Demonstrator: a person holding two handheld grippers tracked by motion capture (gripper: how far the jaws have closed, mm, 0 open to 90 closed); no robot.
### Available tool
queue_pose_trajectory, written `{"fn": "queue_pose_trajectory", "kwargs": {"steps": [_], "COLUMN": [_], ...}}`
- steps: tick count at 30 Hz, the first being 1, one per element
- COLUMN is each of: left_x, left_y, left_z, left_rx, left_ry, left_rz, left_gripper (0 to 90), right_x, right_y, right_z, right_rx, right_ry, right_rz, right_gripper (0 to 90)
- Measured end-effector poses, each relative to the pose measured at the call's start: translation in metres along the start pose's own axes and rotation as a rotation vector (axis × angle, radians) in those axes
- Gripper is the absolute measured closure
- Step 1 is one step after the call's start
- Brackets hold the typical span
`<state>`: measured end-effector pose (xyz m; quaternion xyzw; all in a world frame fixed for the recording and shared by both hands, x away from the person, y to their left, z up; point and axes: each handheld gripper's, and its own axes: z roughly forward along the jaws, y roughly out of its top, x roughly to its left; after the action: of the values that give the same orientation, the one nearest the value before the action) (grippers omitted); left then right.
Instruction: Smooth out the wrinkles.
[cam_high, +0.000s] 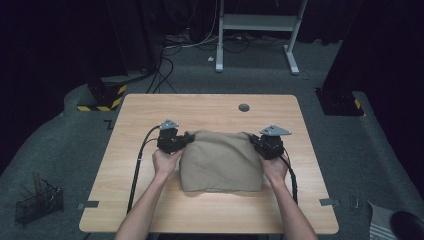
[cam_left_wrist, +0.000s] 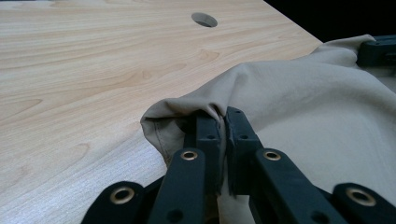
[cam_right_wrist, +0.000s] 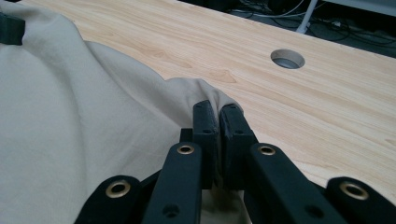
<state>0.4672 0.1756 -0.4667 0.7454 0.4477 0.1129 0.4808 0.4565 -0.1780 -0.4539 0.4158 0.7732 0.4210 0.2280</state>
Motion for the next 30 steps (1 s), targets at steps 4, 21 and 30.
{"fn": "queue_pose_trajectory", "kwargs": {"steps": [4, 21, 30], "left_x": [0.002, 0.004, 0.006], "left_y": [-0.001, 0.0, -0.001], "left_z": [0.003, 0.014, 0.019], "left_rx": [0.009, 0.03, 0.043], "left_ry": [0.0, 0.019, 0.032], "left_rz": [-0.005, -0.008, -0.011], "left_gripper": [85.8, 85.7, 85.5], "right_x": [-0.001, -0.004, -0.006], "right_y": [-0.001, -0.007, -0.009], "right_z": [0.003, 0.015, 0.02], "right_rx": [0.011, 0.041, 0.06], "right_ry": [-0.001, -0.018, -0.018], "right_rz": [0.004, 0.019, 0.029], "right_gripper": [86.1, 85.9, 85.7]}}
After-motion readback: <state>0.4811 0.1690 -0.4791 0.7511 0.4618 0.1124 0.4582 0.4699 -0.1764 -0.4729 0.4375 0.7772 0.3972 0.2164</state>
